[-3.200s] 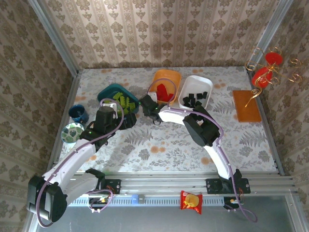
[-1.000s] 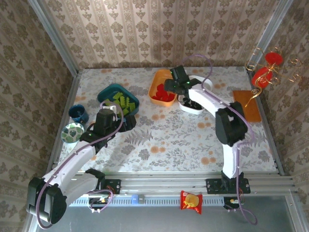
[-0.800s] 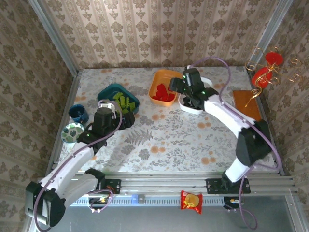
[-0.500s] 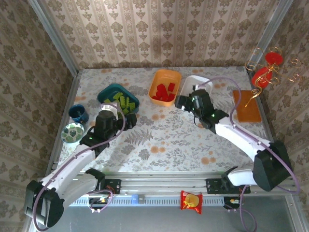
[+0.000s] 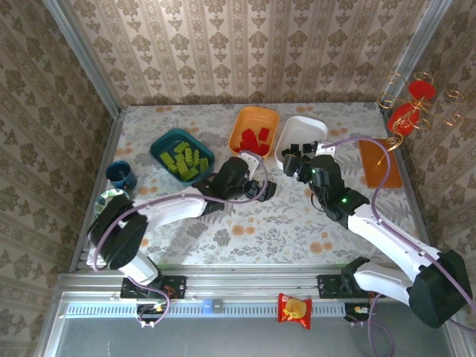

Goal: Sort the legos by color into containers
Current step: Reset both arms

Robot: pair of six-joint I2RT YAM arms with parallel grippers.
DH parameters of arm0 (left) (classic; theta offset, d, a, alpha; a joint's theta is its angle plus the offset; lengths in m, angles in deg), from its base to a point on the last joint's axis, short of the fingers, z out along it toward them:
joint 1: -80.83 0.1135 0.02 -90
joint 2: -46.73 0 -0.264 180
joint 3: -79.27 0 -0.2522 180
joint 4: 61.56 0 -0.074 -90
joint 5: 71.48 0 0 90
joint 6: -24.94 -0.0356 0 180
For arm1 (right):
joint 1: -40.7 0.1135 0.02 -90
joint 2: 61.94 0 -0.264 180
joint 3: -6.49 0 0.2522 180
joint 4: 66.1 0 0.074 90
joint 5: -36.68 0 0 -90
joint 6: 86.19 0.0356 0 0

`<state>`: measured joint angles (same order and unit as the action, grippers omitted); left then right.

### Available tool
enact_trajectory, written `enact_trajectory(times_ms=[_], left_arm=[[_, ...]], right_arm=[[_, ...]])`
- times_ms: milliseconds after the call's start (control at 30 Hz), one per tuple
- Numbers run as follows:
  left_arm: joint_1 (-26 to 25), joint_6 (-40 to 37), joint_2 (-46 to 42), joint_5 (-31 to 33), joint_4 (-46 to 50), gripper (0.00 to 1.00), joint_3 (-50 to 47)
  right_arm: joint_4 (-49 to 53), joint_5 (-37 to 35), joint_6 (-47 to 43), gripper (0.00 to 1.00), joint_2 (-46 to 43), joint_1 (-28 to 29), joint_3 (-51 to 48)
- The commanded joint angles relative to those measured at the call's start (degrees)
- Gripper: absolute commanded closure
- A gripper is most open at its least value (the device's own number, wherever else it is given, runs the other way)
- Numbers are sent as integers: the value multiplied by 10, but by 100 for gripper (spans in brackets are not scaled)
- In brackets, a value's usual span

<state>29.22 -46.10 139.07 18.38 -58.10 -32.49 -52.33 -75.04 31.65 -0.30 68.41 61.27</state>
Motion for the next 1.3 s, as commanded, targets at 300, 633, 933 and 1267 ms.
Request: enact_trajectory(times_ms=[300,633,933,1267], left_arm=[[49,-186,-180,264,-143,0,-235],[384,-215,-240,227,-49,0,-218],[516,-200,-103,48,-320,0,-296],[539,-202,-28,-33,-467,0,-339]], right_arm=[[-10,-75,20,0,-18,3,-44],[-9,-80,-26,0,-10,-10,-42],[-44,-45,-55,0,-24,-36,-54],[-130,73,-154,0,-16,-88,-87]])
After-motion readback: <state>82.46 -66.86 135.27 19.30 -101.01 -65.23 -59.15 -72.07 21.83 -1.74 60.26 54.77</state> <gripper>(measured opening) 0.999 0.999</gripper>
